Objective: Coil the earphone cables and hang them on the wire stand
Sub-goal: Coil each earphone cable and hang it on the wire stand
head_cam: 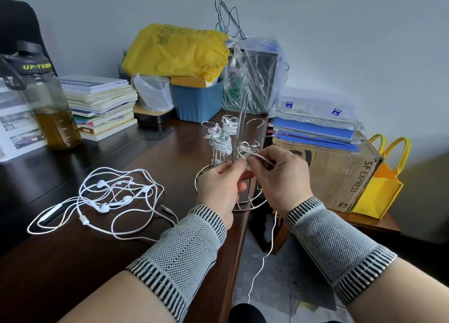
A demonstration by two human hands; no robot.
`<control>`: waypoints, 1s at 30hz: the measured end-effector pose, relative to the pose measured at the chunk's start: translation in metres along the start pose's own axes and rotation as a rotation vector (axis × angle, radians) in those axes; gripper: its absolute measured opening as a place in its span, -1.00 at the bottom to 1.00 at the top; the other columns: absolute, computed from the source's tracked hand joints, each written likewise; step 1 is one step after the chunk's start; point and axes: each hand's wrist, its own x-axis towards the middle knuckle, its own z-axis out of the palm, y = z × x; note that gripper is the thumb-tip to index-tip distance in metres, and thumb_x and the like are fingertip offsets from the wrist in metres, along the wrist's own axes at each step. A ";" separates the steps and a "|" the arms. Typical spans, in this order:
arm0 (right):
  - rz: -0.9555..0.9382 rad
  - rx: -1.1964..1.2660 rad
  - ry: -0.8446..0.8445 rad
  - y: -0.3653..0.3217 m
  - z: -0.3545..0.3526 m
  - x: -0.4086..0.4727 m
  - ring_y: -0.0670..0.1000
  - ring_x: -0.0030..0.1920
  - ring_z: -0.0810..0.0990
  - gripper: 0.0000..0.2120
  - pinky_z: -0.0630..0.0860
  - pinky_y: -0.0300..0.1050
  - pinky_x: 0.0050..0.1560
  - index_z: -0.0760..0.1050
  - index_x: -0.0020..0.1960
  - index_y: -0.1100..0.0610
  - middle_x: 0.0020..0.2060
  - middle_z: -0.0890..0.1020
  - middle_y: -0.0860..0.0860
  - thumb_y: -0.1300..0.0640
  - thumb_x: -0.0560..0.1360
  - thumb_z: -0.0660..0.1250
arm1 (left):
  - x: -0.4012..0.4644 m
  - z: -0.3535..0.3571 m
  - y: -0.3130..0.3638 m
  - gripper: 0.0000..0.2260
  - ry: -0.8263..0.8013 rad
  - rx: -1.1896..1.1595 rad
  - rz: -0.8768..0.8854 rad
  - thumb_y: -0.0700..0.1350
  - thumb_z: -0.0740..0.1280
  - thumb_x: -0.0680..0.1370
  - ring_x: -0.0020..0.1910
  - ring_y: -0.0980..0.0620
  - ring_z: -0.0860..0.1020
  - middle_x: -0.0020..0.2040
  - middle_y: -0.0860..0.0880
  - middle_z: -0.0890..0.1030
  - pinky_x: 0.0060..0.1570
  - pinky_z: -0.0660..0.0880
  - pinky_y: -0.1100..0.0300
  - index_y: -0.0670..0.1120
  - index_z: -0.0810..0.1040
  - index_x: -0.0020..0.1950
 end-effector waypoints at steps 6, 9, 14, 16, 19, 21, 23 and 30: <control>-0.006 0.002 -0.009 0.002 0.000 -0.003 -0.09 -0.29 0.53 -0.87 0.42 -0.25 -0.27 0.63 -0.17 0.11 -0.29 0.63 -0.04 0.04 0.46 0.44 | 0.000 0.003 0.000 -0.85 0.024 0.013 0.041 -0.04 0.48 0.49 -0.53 0.22 0.45 -0.18 -0.09 0.69 -0.56 0.30 0.41 -0.12 0.65 -0.14; 0.010 0.069 -0.015 0.003 -0.002 -0.010 -0.15 -0.33 0.52 -0.90 0.40 -0.39 -0.31 0.60 -0.21 0.04 -0.34 0.60 -0.10 0.04 0.45 0.43 | 0.001 0.004 0.000 -0.83 0.065 0.045 0.055 -0.02 0.46 0.50 -0.53 0.23 0.45 -0.23 -0.05 0.68 -0.55 0.31 0.41 -0.10 0.64 -0.18; 0.241 0.312 -0.080 0.011 -0.011 -0.015 -0.19 -0.45 0.45 -0.85 0.45 -0.27 -0.34 0.56 -0.27 -0.04 -0.44 0.58 -0.06 0.07 0.48 0.41 | 0.002 0.002 -0.001 -0.79 0.064 0.060 0.048 -0.01 0.43 0.52 -0.48 0.20 0.43 -0.31 -0.03 0.66 -0.54 0.28 0.40 -0.10 0.59 -0.24; 0.290 0.340 -0.082 0.011 -0.013 -0.008 -0.19 -0.46 0.44 -0.85 0.45 -0.23 -0.34 0.58 -0.27 0.02 -0.44 0.57 -0.06 0.10 0.48 0.41 | 0.001 0.003 0.000 -0.75 0.059 0.073 0.047 -0.01 0.43 0.53 -0.49 0.21 0.44 -0.34 -0.02 0.66 -0.53 0.28 0.40 -0.10 0.55 -0.29; 0.279 0.258 -0.156 0.011 -0.020 0.003 -0.15 -0.46 0.46 -0.84 0.49 -0.21 -0.36 0.60 -0.25 0.11 -0.43 0.59 -0.02 0.09 0.48 0.41 | -0.001 0.003 0.001 -0.75 0.052 0.066 0.042 -0.03 0.42 0.53 -0.50 0.22 0.46 -0.33 -0.04 0.65 -0.54 0.28 0.42 -0.11 0.54 -0.30; 0.284 0.204 -0.257 0.014 -0.029 0.008 -0.12 -0.44 0.48 -0.83 0.52 -0.17 -0.36 0.62 -0.22 0.14 -0.38 0.62 0.05 0.08 0.50 0.39 | -0.001 0.003 0.002 -0.74 0.049 0.071 0.037 -0.03 0.42 0.54 -0.48 0.21 0.45 -0.37 -0.01 0.64 -0.55 0.27 0.41 -0.10 0.52 -0.31; 0.337 0.180 -0.373 0.019 -0.036 0.012 -0.18 -0.54 0.41 -0.83 0.41 -0.26 -0.51 0.62 -0.20 0.15 -0.45 0.57 0.02 0.09 0.51 0.38 | -0.001 0.002 0.002 -0.75 0.049 0.075 0.027 -0.02 0.42 0.53 -0.49 0.20 0.41 -0.39 0.02 0.64 -0.56 0.26 0.41 -0.09 0.53 -0.29; 0.033 -0.477 -0.444 0.000 -0.039 0.037 0.03 -0.26 0.57 -0.75 0.51 -0.12 -0.24 0.58 -0.18 0.16 -0.32 0.61 0.03 0.03 0.55 0.27 | -0.003 0.003 0.003 -0.84 0.041 0.047 0.002 -0.04 0.46 0.50 -0.48 0.18 0.40 -0.41 0.02 0.63 -0.56 0.26 0.40 -0.11 0.60 -0.19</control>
